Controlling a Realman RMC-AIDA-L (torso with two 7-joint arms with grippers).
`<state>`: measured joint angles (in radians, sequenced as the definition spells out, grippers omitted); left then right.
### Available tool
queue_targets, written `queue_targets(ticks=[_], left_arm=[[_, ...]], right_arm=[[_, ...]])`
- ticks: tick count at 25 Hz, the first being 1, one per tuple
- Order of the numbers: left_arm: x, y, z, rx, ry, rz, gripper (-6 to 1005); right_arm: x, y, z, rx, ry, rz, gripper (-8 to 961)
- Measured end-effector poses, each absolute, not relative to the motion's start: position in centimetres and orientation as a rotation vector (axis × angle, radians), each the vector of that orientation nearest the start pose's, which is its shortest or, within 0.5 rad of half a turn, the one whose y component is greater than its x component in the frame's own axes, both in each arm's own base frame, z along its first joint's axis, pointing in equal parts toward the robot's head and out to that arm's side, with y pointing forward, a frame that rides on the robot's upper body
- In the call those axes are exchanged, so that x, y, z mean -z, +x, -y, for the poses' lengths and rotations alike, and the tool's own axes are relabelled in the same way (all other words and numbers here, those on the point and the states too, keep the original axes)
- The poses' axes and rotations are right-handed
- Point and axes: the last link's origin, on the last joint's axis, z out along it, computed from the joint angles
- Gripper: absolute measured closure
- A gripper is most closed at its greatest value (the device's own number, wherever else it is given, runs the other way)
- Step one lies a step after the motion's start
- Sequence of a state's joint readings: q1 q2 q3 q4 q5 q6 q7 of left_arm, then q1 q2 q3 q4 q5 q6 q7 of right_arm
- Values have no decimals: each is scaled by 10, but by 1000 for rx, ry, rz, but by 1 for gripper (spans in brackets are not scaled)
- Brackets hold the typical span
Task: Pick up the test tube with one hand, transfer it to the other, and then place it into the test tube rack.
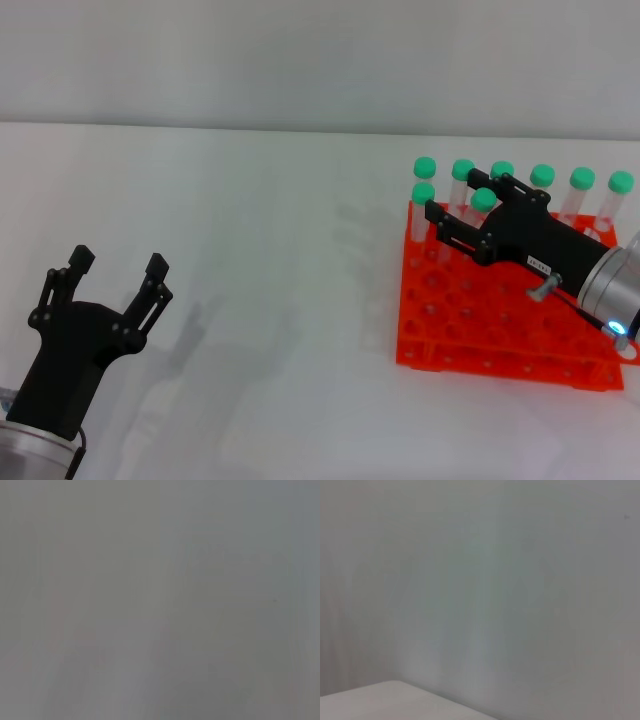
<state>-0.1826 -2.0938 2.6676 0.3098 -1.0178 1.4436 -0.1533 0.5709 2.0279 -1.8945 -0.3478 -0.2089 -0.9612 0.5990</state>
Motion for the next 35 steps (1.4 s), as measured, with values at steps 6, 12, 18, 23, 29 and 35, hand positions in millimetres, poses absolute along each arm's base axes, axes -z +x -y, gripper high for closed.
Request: queue_targets(ticks=[6, 12, 18, 23, 29, 35], left_arm=[[45, -318, -234, 913, -1613, 572, 106], [45, -318, -234, 913, -1614, 572, 106], [45, -318, -235, 915, -1615, 571, 106], [46, -316, -236, 919, -1620, 566, 106], [46, -315, -237, 921, -1623, 564, 106], [47, -316, -237, 915, -1628, 567, 106]], right_arm=[[57, 236, -375, -824, -2212, -418, 209], [52, 238, -366, -873, -2198, -411, 211], [46, 245, -357, -909, -2175, -420, 212], [38, 253, -348, -948, -2134, -428, 214], [29, 266, -341, -960, -2076, -452, 215], [-22, 307, -329, -939, -1782, -415, 217]])
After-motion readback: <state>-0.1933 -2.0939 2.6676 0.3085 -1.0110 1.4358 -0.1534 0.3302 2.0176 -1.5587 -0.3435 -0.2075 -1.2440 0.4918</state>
